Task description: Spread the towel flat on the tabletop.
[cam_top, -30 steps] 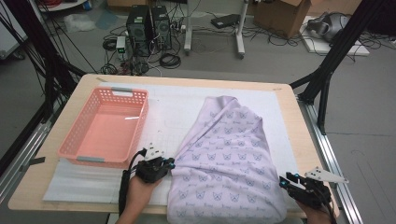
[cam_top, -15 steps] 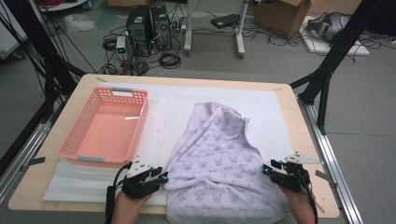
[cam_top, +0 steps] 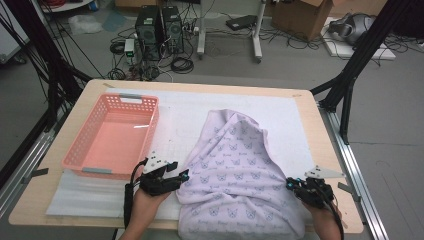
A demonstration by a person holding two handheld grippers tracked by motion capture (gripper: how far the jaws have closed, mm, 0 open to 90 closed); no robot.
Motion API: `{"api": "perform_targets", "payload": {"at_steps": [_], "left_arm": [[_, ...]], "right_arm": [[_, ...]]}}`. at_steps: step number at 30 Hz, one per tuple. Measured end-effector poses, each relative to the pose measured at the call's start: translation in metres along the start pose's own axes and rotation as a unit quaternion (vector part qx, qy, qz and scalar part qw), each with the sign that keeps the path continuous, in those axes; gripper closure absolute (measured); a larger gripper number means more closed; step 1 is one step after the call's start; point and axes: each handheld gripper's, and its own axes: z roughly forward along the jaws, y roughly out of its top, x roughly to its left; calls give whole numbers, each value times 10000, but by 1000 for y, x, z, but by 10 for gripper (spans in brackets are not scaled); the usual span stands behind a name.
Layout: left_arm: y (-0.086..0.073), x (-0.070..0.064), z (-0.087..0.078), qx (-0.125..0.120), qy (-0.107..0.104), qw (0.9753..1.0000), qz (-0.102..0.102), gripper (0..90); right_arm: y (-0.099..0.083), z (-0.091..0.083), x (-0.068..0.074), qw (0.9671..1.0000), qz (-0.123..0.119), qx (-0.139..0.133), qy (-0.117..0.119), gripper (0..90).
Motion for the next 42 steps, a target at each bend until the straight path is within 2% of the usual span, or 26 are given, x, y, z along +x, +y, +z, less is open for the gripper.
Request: {"api": "perform_targets", "payload": {"at_steps": [2,3,5,7,9,11,14,16,19,21,22,23,24,25,26,27,28,29,31,32,34,37,39,42], "left_arm": [[0,-1,3,8,-27,10000,-1,466],[-1,-1,4,9,-40,10000,-14,465],[-1,-1,5,47,-55,10000,-23,464],[-1,-1,7,60,-74,9999,-57,462],[-1,-1,9,53,-81,9999,-99,461],[0,-1,11,90,-121,9998,-99,461],[3,0,18,151,-138,9997,-120,461],[7,0,25,249,-121,9995,-120,461],[11,0,37,445,17,9990,-58,458],[12,0,44,625,56,9980,13,458],[13,-2,45,630,117,9979,66,467],[13,-2,45,630,117,9979,66,504],[12,-4,46,718,86,9972,199,580],[12,-7,46,721,192,9967,310,690],[12,-9,45,789,228,9958,404,772],[12,-9,45,789,228,9958,404,853],[11,-10,41,853,185,9956,334,860],[9,-11,38,851,171,9957,334,864],[7,-12,34,844,144,9957,342,867],[1,-13,25,798,93,9963,300,867],[-5,-18,17,797,85,9960,401,867],[-13,-24,8,751,30,9962,448,866],[-14,-26,5,770,4,9959,471,866],[-18,-32,-5,814,-93,9953,515,864]], "right_arm": [[-8,-10,-2,10000,52,32,-17,847],[-12,-15,-2,9999,145,52,24,836],[-16,-22,-3,9998,158,5,88,798],[-15,-26,-2,9997,181,-155,93,710],[-11,-28,-3,9991,246,-335,116,695],[-6,-28,-4,9987,239,-442,41,685],[4,-19,-6,9987,245,-448,-71,646],[13,-8,-6,9989,223,-404,-58,619],[26,14,2,9995,0,-301,134,589],[34,29,10,9995,-151,-211,200,581],[37,36,13,9994,-209,-175,192,581],[37,36,13,9994,-209,-175,192,581],[40,47,16,9996,-263,-37,106,623],[41,51,16,9996,-294,-8,36,694],[41,51,15,9996,-289,-26,-52,807],[41,49,12,9997,-237,-27,-30,839],[41,47,9,9999,-154,4,-1,853],[40,44,7,9998,-141,50,-92,858],[37,40,4,9998,-131,65,-123,859],[30,29,-2,9998,36,53,-166,861],[23,17,-8,9998,169,14,-139,862],[11,3,-14,9997,262,-20,-19,861],[5,-4,-14,9991,386,-2,155,861],[-3,-15,-7,9990,277,168,301,859]]}}
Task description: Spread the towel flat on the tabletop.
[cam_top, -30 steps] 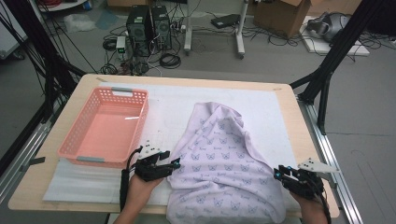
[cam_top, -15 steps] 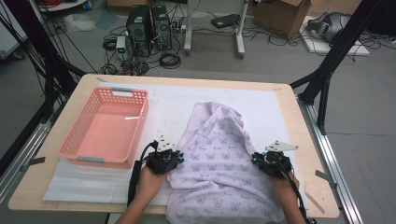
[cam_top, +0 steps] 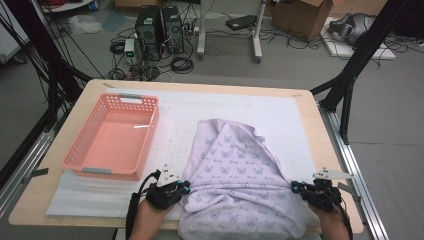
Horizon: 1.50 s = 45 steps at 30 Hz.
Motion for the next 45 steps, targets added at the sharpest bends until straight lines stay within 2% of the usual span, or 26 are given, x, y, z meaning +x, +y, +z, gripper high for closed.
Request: {"api": "perform_targets", "payload": {"at_steps": [1,3,4,5,6,7,10,13,15,17,19,20,21,22,23,27,29,31,32,33,35,36,37,41,44,45], "left_arm": [[-2,-2,-3,-10,-30,10000,1,863],[-4,-3,-9,-67,-111,9999,-20,844],[-3,0,-10,-224,-202,9995,-40,807],[-3,0,-10,-224,-202,9995,-40,727],[2,6,-8,-388,-165,9990,-169,629],[5,9,-6,-502,-157,9983,-263,577],[19,19,1,-655,-140,9972,-319,512],[28,24,10,-693,-160,9969,-343,495],[39,32,23,-688,-138,9968,-391,493],[41,35,27,-702,-93,9967,-400,491],[46,39,33,-654,-17,9971,-395,491],[50,42,38,-666,-11,9969,-408,493],[51,43,40,-671,20,9970,-383,497],[51,43,40,-671,20,9970,-383,498],[52,47,44,-772,91,9958,-492,498],[50,54,52,-573,183,9955,-733,497],[50,54,54,-556,185,9960,-680,496],[50,54,56,-590,205,9960,-642,495],[50,55,57,-587,228,9958,-668,494],[50,57,58,-562,252,9956,-707,493],[49,61,58,-535,276,9941,-907,492],[49,62,58,-556,280,9936,-940,492],[49,61,57,-562,349,9936,-918,488],[50,57,54,-440,417,9948,-823,484],[51,57,55,-500,437,9934,-936,480],[51,57,55,-500,437,9934,-936,478]], "right_arm": [[-3,-3,2,10000,-40,74,48,896],[-6,-6,4,9998,-98,163,-10,891],[-11,-13,3,9999,-125,100,-9,826],[-11,-13,3,9999,-125,100,-9,826],[-10,-20,0,9999,-44,-130,-3,794],[-8,-22,-2,9997,5,-255,-2,779],[3,-22,-3,9985,-54,-538,-54,716],[13,-15,-4,9977,-169,-649,-124,670],[35,1,-8,9971,-267,-688,-166,617],[52,16,-11,9970,-268,-704,-164,594],[61,23,-12,9972,-262,-679,-161,595],[77,41,-16,9978,-283,-580,-154,598],[85,51,-17,9982,-282,-525,-104,597],[91,61,-18,9984,-286,-483,-65,593],[97,71,-19,9988,-259,-406,-62,585],[113,107,-18,9994,-256,-214,16,563],[118,121,-16,9993,-351,-144,6,572],[121,132,-14,9984,-559,29,-80,661],[122,134,-14,9973,-729,11,-111,740],[124,135,-15,9969,-780,3,-33,834],[129,136,-19,9959,-899,63,-89,866],[131,136,-21,9944,-1001,91,-323,871],[133,135,-24,9920,-1062,105,-671,872],[131,124,-54,9842,-535,-46,-1690,872],[128,113,-61,9759,-368,-176,-2143,864],[127,109,-63,9769,-318,-211,-2105,846]]}}
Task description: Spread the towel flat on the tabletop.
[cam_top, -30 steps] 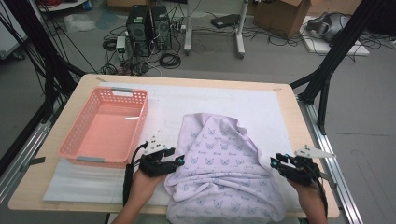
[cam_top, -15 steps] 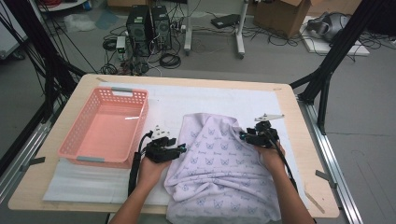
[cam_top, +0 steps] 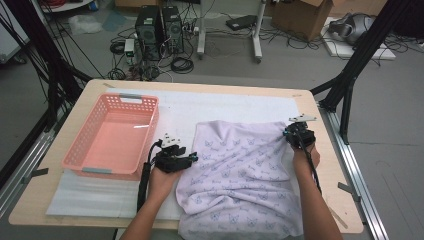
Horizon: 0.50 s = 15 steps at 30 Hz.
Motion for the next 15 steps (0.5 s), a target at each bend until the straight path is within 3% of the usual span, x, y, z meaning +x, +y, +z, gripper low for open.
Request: {"api": "perform_targets", "payload": {"at_steps": [2,4,7,10,13,15], "left_arm": [[1,4,5,78,-12,9999,-110,476],[7,5,10,247,46,9997,-58,475],[21,4,14,92,51,9999,10,475],[30,3,21,151,65,9999,39,463],[36,5,40,466,145,9987,118,451],[32,4,49,535,201,9982,174,448]], "right_arm": [[-3,-9,-3,9997,95,-69,223,780],[-9,-22,-5,9983,160,-244,514,702],[-19,-42,-9,9948,136,-362,937,662],[-32,-59,-11,9916,91,-402,1226,649],[-45,-72,-11,9880,108,-470,1468,645],[-51,-79,-10,9866,86,-499,1550,644]]}}
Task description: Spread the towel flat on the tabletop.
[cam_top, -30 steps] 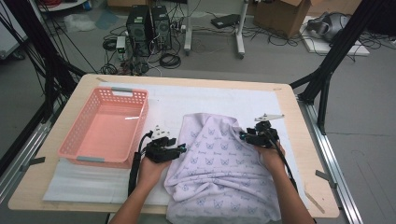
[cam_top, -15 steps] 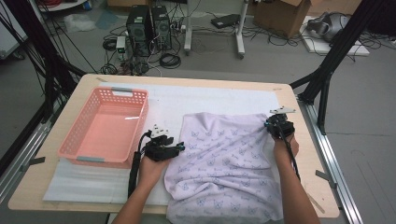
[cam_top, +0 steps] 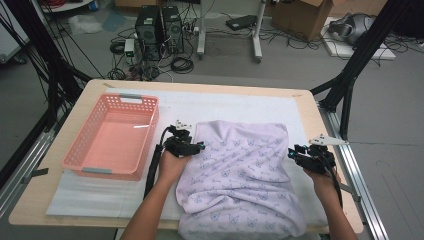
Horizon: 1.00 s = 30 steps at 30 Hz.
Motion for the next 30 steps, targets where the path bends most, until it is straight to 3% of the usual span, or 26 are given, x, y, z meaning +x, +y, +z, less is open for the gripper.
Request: {"api": "perform_targets", "payload": {"at_steps": [1,2,3,4,6,7,8,9,10,12,13,14,15,16,19,20,23,24,26,27,28,30], "left_arm": [[0,-2,1,-30,94,9998,161,447],[0,-2,1,-30,94,9998,161,461],[-1,-9,2,15,354,9977,575,464],[-2,-11,2,-20,349,9964,773,488],[-1,-12,3,-59,154,9967,793,684],[-1,-11,4,-101,130,9967,797,840],[-1,-10,5,-165,255,9968,740,852],[0,-6,6,-235,411,9976,509,854],[1,0,7,-281,494,9983,129,856],[3,16,5,-417,760,9951,-483,863],[3,21,3,-505,885,9928,-623,864],[3,21,3,-505,885,9928,-623,864],[2,27,-3,-624,935,9912,-693,861],[2,29,-5,-674,792,9916,-769,844],[1,26,-13,-659,501,9948,-589,596],[0,24,-16,-732,413,9948,-568,545],[-4,16,-27,-900,153,9945,-505,494],[-6,14,-30,-894,67,9949,-458,481],[-8,12,-32,-839,7,9956,-409,450],[-8,9,-33,-705,-53,9970,-326,450],[-10,5,-35,-470,-194,9986,-160,421],[-11,2,-35,-403,-208,9989,-94,388]], "right_arm": [[-2,-3,1,10000,-23,2,42,643],[-4,-5,3,10000,-41,12,60,635],[-5,-7,4,10000,-83,17,45,632],[-6,-9,5,9999,-102,13,44,632],[-6,-11,6,9999,-109,-9,34,632],[-6,-12,6,10000,-84,-9,44,633],[-6,-12,7,10000,-83,-13,36,635],[-7,-11,7,9999,-89,-29,42,636],[-8,-11,7,10000,-73,-16,42,635],[-10,-9,8,10000,-59,15,-37,613],[-12,-8,8,10000,2,10,-77,605],[-14,-7,8,9999,96,24,-38,592],[-16,-6,8,9999,151,1,-23,579],[-18,-5,9,9999,169,18,-2,565],[-17,-6,14,9995,231,-19,199,543],[-16,-6,16,9993,249,-94,273,538],[-13,-5,21,9974,328,-157,629,504],[-13,-2,22,9966,313,-66,753,498],[-13,5,27,9974,110,214,677,489],[-13,5,27,9974,110,214,677,489],[-15,14,29,9962,-6,536,679,504],[-18,22,30,9946,-189,825,597,569]]}}
